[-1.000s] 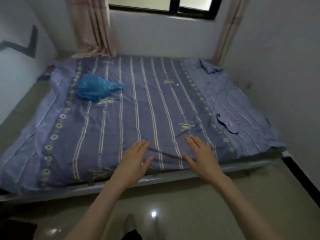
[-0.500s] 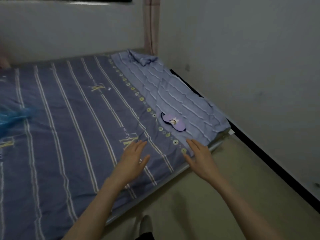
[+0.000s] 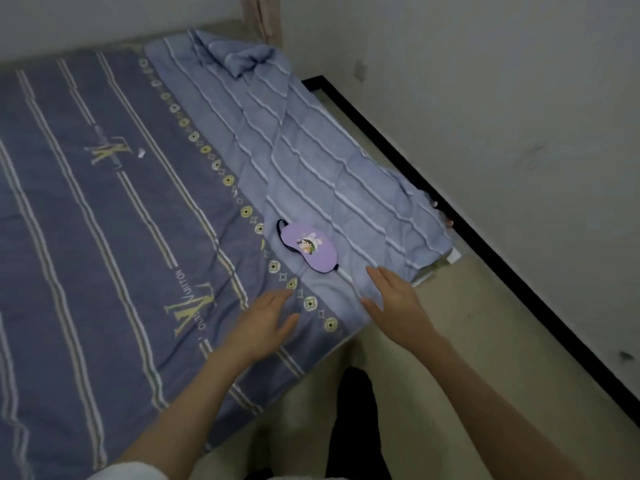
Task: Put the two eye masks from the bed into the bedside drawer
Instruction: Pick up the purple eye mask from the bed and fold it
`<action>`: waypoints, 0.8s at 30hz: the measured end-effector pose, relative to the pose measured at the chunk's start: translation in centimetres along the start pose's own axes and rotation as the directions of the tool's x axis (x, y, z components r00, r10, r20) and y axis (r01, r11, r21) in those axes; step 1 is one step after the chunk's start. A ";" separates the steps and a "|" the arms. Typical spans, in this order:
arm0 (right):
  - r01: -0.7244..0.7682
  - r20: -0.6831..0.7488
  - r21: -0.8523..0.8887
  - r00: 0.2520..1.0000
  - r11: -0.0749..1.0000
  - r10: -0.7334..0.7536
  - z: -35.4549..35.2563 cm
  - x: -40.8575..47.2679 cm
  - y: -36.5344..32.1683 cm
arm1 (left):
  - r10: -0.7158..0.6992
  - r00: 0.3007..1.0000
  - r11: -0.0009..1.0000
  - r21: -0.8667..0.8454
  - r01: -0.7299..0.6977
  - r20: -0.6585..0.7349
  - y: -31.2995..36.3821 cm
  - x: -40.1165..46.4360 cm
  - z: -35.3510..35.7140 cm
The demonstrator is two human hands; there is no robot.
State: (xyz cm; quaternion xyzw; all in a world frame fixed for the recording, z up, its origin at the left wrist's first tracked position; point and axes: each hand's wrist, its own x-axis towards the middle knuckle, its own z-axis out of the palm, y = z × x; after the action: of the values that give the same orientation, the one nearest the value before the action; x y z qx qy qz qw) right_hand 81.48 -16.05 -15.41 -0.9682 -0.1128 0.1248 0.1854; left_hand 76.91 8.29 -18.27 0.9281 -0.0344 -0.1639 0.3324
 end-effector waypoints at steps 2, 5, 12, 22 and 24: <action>0.004 0.066 -0.017 0.998 1.000 -0.003 0.3 4.0 2.4 | -0.054 0.998 0.998 -0.019 0.053 -0.024 0.5 3.7 1.2; 0.041 0.155 -0.050 0.987 0.998 -0.033 0.8 10.1 6.1 | -0.187 0.982 0.982 -0.018 0.186 -0.043 0.9 9.2 3.1; 0.148 0.317 -0.162 0.944 0.976 -0.091 3.8 21.6 14.2 | -0.423 0.904 0.905 0.023 0.425 -0.058 0.5 19.1 7.1; 0.228 0.497 -0.254 0.865 0.940 -0.075 11.3 26.7 19.2 | -0.783 0.609 0.582 -0.489 0.650 -0.123 -2.4 25.6 12.8; 0.229 0.512 -0.252 0.856 0.940 -0.071 11.5 26.9 19.2 | -0.855 0.503 0.470 -0.601 0.647 -0.128 -2.3 26.1 12.8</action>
State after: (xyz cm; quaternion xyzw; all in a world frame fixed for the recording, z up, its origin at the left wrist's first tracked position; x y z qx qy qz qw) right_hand 106.87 -22.53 -38.55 -0.9083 -0.2502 0.3350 0.0082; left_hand 97.22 -2.16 -36.34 0.7393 0.5014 -0.0991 0.4384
